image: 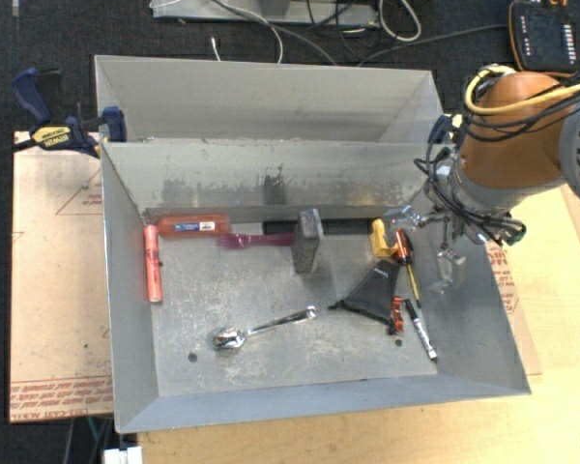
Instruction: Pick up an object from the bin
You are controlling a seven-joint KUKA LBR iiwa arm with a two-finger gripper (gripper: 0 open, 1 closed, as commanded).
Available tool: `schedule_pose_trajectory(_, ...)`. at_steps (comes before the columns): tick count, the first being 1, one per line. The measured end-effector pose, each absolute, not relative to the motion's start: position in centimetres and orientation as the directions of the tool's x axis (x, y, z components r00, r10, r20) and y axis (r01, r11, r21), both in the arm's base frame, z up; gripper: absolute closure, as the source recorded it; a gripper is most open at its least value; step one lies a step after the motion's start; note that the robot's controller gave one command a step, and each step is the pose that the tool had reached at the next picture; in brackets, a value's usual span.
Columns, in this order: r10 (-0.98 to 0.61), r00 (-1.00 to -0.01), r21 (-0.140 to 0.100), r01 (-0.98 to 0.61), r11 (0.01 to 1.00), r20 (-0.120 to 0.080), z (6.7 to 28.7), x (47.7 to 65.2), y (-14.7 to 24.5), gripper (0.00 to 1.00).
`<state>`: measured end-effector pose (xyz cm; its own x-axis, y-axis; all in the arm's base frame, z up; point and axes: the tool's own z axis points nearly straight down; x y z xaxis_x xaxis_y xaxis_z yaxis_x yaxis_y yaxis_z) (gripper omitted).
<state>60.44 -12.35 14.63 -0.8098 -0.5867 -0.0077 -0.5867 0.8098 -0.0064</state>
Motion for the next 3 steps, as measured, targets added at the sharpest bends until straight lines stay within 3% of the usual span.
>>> schedule_pose_trajectory(1, -0.523, -0.853, 0.007, -0.523, 0.853, 0.001, 9.9, 59.4, -11.5, 0.00)
schedule_pose_trajectory(2, -0.583, -0.812, -0.005, -0.583, 0.812, -0.011, 6.9, 62.5, -12.2, 0.00)
schedule_pose_trajectory(3, -0.607, -0.795, 0.002, -0.607, 0.795, -0.007, 7.0, 61.1, -9.7, 1.00)
